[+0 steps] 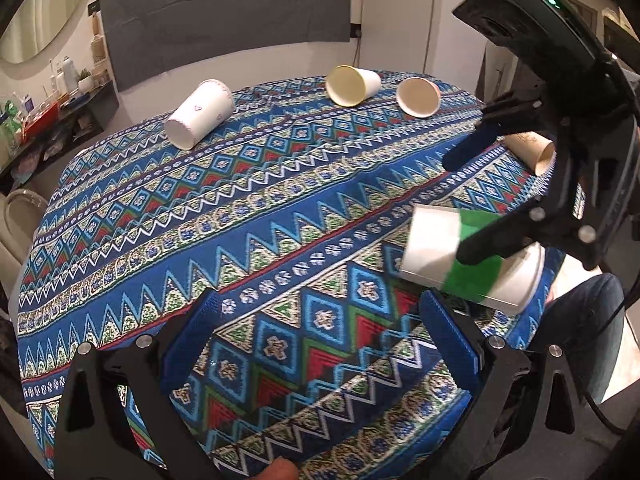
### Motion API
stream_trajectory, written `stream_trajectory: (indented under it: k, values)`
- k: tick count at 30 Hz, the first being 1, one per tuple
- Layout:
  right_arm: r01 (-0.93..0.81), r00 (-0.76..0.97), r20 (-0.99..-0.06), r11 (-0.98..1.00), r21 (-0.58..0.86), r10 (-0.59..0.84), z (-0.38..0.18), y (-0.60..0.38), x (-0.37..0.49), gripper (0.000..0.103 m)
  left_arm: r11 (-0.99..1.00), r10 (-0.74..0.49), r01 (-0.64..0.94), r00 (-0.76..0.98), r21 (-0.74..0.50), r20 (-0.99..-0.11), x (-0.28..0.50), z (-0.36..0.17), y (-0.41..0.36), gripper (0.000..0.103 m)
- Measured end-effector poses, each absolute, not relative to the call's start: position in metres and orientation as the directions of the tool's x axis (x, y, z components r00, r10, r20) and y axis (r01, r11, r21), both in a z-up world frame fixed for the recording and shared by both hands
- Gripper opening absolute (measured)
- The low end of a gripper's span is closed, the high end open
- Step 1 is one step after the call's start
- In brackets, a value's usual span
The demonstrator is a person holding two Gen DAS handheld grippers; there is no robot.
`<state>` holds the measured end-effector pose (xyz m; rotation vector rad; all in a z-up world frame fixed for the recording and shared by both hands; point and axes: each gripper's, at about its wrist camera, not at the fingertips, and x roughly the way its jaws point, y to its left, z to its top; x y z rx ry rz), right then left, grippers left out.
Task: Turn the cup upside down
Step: 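Close the right gripper around the green-banded cup and lift it, then rotate the right gripper to turn the green-banded cup rim-down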
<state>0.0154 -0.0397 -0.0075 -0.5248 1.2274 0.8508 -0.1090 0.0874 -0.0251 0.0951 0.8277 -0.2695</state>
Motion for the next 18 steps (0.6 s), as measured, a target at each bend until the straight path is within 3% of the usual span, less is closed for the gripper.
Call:
stream_trajectory:
  k: [4,5,6,12,18]
  values:
    - [-0.821,0.113,-0.971,0.571,0.028,0.211,-0.018,-0.03,0.012,0.089,0.971,-0.192,0.234,0.617,-0.055,-0.763,-0.099,-0.031,0.101,0.097]
    - [-0.824,0.097,-0.974,0.565,0.038,0.207,-0.022,-0.029,0.012,0.067,0.973,-0.182,0.227,0.614,-0.049,-0.768,-0.097,-0.032,0.103,0.097]
    - [-0.824,0.062,-0.975,0.562,0.072,0.215,-0.026,-0.027,0.013,0.059,0.974,-0.171,0.222,0.613,-0.04,-0.771,-0.097,-0.033,0.103,0.097]
    - [-0.851,0.022,-0.968,0.513,0.113,0.25,-0.025,-0.027,0.012,0.057,0.974,-0.17,0.222,0.604,-0.04,-0.779,-0.093,-0.039,0.107,0.097]
    - [-0.814,0.062,-0.912,0.55,0.189,0.405,-0.001,-0.044,0.031,0.057,0.976,-0.174,0.208,0.597,-0.059,-0.783,-0.082,-0.04,0.112,0.097]
